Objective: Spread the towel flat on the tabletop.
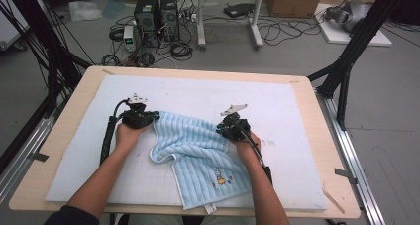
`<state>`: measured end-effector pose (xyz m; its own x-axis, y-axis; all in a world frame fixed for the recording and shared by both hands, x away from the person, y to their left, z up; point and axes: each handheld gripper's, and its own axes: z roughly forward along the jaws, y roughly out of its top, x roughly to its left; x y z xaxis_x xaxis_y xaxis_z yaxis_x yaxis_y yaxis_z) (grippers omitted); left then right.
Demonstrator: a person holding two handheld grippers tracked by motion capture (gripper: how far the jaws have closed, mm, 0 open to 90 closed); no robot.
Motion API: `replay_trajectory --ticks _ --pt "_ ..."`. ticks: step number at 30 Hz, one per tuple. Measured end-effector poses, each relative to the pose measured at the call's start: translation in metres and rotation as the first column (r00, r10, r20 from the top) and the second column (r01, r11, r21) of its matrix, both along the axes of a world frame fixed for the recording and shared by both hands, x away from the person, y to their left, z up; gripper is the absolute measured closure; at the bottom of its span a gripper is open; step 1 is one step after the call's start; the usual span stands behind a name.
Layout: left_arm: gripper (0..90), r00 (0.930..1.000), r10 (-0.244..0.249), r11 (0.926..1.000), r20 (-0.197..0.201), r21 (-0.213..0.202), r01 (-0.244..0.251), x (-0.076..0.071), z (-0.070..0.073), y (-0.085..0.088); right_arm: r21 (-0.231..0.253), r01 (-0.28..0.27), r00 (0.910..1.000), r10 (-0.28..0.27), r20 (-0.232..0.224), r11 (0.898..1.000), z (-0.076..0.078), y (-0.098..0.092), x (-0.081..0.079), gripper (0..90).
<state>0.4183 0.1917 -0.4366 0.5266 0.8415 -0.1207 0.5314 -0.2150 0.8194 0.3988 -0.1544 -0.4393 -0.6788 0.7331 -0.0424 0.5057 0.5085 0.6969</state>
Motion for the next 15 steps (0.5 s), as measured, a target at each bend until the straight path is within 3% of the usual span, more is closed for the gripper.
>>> replay_trajectory --ticks 6,10,12,15 --pt "87.2 0.9983 -0.036 0.9941 0.047 -0.101 0.041 0.001 0.004 0.002 0.037 0.065 0.9957 -0.067 0.064 0.997 0.006 -0.014 0.007 85.2" --pt "87.2 0.9969 -0.038 0.9903 0.069 -0.130 0.047 0.012 0.009 -0.002 0.051 0.114 0.9874 -0.119 0.104 0.992 0.009 -0.026 0.019 85.7" --pt "87.2 0.9965 -0.033 0.9897 0.077 -0.136 0.044 0.021 0.013 -0.006 0.059 0.148 0.9809 -0.154 0.119 0.987 0.010 -0.030 0.028 85.7" --pt "87.2 0.9949 -0.037 0.9929 0.094 -0.110 0.047 0.035 0.020 -0.014 0.064 0.193 0.9656 -0.201 0.164 0.979 0.017 -0.033 0.040 85.7"
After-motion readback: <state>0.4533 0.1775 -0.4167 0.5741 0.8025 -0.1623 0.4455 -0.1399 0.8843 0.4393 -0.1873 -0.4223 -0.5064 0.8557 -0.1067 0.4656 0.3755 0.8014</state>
